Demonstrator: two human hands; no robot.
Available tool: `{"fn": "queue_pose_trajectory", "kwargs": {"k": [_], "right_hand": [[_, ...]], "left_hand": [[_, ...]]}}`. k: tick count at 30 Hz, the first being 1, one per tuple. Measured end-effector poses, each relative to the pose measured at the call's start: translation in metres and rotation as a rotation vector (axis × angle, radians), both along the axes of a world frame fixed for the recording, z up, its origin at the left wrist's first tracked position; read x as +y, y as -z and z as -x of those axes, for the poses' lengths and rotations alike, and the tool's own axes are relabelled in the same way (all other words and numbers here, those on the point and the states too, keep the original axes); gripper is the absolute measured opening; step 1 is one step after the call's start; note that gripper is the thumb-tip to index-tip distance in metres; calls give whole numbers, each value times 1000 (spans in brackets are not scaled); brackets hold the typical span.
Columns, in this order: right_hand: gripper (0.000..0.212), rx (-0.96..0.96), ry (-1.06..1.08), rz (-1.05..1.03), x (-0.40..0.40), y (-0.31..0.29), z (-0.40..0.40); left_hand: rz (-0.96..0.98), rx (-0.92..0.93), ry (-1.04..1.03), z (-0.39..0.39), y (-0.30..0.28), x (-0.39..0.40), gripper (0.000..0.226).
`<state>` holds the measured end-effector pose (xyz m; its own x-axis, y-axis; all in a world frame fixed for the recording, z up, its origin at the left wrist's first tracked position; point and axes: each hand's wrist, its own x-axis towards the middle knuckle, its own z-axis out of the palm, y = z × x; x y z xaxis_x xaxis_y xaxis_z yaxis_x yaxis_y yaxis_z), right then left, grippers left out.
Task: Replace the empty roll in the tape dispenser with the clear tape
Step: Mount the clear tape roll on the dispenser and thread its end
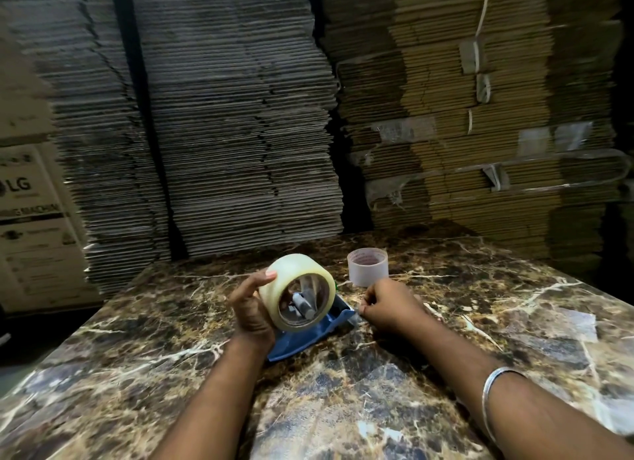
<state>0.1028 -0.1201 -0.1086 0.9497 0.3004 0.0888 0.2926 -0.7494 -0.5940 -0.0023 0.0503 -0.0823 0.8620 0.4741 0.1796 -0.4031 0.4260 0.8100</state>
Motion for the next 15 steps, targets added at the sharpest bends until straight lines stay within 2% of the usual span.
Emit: {"fn": "queue_pose_trajectory", "kwargs": {"k": [3,6,11,13,15], "right_hand": [[10,-34,7,-1,1,-1,-1],[16,-86,72,-7,1,2,-5],[35,-89,157,1,-6,0,-9],[47,-68,160,-10,-12,-1,-12],[48,-82,146,13,-13,0,-11]], "left_hand": [[16,-6,7,-2,-1,-1,42],[40,-16,37,-2,-1,-2,26],[30,-31,74,-1,-2,-4,28],[12,-20,75,-1,-3,-4,41],[7,1,80,-1,-2,-3,48]]}}
